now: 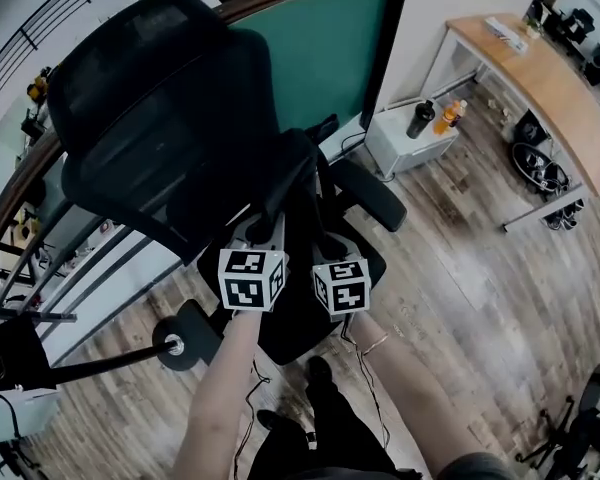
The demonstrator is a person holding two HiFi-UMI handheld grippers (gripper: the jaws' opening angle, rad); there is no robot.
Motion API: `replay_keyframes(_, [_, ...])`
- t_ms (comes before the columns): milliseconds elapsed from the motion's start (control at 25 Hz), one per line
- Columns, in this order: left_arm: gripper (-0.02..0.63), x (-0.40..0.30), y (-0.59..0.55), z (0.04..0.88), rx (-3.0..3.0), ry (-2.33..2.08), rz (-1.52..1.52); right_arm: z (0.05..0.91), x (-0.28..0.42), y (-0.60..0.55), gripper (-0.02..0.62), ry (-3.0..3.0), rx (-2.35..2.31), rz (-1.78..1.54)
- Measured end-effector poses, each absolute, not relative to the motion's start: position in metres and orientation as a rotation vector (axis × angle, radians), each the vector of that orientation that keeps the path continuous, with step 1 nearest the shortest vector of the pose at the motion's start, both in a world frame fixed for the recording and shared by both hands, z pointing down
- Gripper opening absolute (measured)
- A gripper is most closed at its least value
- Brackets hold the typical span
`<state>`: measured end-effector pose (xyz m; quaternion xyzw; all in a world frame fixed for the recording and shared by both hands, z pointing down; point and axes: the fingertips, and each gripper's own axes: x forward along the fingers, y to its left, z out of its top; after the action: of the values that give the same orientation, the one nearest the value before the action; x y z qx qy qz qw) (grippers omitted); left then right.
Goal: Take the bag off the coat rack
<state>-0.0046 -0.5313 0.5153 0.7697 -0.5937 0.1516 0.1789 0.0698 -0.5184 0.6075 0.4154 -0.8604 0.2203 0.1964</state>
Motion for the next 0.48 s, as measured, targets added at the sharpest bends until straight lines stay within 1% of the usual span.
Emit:
replay_keyframes(240, [0.026, 0.007, -0.538, 0.537, 2.209, -1.655, 0.445, 0.630, 0.078, -0.524, 0.060, -2.380, 1.185, 0.659])
replay_keyframes(480, [0.028, 0.030, -0.546, 0.552, 2.226, -1.606, 0.475, 0.647, 0.100, -0.532, 0.066, -2.322, 1.256, 0.748])
